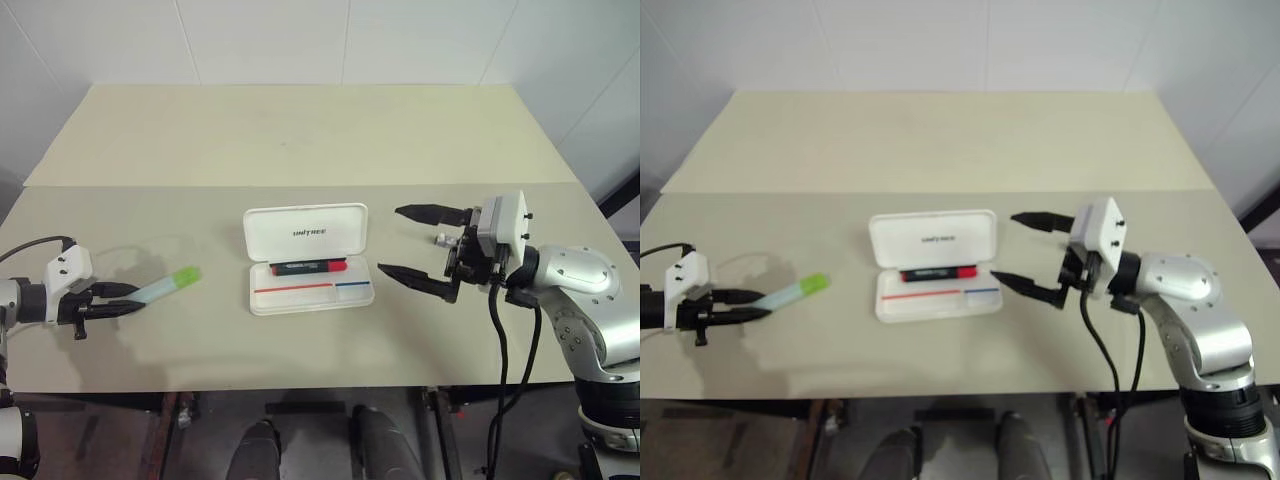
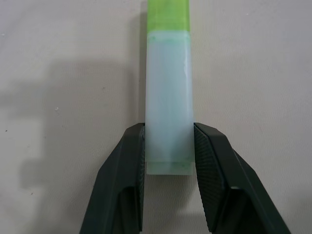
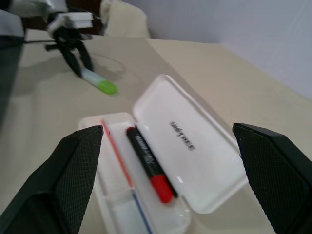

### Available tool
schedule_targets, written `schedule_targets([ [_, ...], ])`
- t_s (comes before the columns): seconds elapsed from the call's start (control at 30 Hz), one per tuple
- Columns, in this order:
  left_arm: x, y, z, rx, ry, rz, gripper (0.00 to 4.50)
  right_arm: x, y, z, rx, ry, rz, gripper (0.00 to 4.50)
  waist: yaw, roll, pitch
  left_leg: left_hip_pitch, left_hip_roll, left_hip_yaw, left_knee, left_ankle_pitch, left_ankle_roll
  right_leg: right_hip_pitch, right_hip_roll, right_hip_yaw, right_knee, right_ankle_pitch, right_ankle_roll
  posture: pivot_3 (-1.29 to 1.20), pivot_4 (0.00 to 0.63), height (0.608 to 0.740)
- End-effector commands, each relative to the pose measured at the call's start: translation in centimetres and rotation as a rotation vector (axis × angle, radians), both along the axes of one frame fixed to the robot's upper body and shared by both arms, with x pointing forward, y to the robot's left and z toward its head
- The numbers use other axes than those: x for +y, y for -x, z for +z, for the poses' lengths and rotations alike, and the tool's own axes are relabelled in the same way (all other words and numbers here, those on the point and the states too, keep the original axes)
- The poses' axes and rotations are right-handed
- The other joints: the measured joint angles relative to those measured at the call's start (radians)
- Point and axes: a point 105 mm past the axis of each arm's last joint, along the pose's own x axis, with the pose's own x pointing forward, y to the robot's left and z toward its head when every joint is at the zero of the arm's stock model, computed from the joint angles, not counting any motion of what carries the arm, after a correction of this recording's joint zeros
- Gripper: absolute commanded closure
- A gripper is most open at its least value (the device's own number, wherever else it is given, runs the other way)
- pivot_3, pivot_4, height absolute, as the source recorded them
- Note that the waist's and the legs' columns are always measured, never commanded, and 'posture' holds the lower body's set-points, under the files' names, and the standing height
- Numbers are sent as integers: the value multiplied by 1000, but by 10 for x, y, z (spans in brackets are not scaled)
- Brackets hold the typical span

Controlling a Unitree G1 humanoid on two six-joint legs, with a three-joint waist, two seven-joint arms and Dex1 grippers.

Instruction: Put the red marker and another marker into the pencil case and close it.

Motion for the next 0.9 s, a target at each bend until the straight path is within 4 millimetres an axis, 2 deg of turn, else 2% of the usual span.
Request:
schedule_targets([
  [0.03, -6, 0, 0, -20, 9, -33, 3500, 3, 14, 12, -25, 1, 67, 0, 0, 0, 0, 0, 0, 0, 0, 0, 0, 0, 0, 0, 0, 0, 0, 0, 150, 740],
  [0.23, -24, 0, 16, -99, 53, -132, 3500, 15, 38, 14, 38, 34, 238, 0, 8, -1, 0, 0, 0, 0, 0, 0, 0, 0, 0, 0, 0, 0, 0, 0, 150, 740],
  [0.37, -31, 2, 27, -119, 61, -172, 3500, 15, 40, 13, 48, 51, 257, 0, 13, -1, 0, 0, 0, 0, 0, 0, 0, 0, 0, 0, 0, 0, -1, 0, 150, 740],
  [0.5, -46, 7, 36, -126, 87, -230, 3500, 10, 34, 6, 45, 87, 226, 0, 13, -1, 0, 0, 1, 0, 0, 0, 0, 0, 0, 0, 0, -1, -2, 0, 150, 740],
  [0.57, -58, 10, 38, -122, 97, -275, 3500, 2, 27, 0, 41, 107, 182, 0, 14, -1, 0, 0, 1, 0, 0, 0, 0, 0, 0, 0, -1, -1, -2, 0, 150, 740],
  [0.67, -91, 17, 41, -135, 169, -347, 3500, -15, 16, -9, 47, 116, 96, 0, 16, -1, 0, -1, 1, 0, 0, 0, 0, 0, 0, 0, -2, -1, -3, 0, 150, 740],
  [0.77, -117, 29, 36, -111, 205, -411, 3500, -24, 12, -13, 50, 117, 46, 0, 19, -1, 0, -1, 1, 0, 0, 0, 0, 0, 0, 0, -2, -1, -3, 0, 150, 740],
  [0.9, -131, 28, 33, -110, 235, -420, 3500, -32, 10, -18, 60, 117, 0, 0, 20, -1, 0, 0, 1, 0, 0, 0, 0, 0, 1, 0, -2, -2, -4, 0, 150, 740],
])
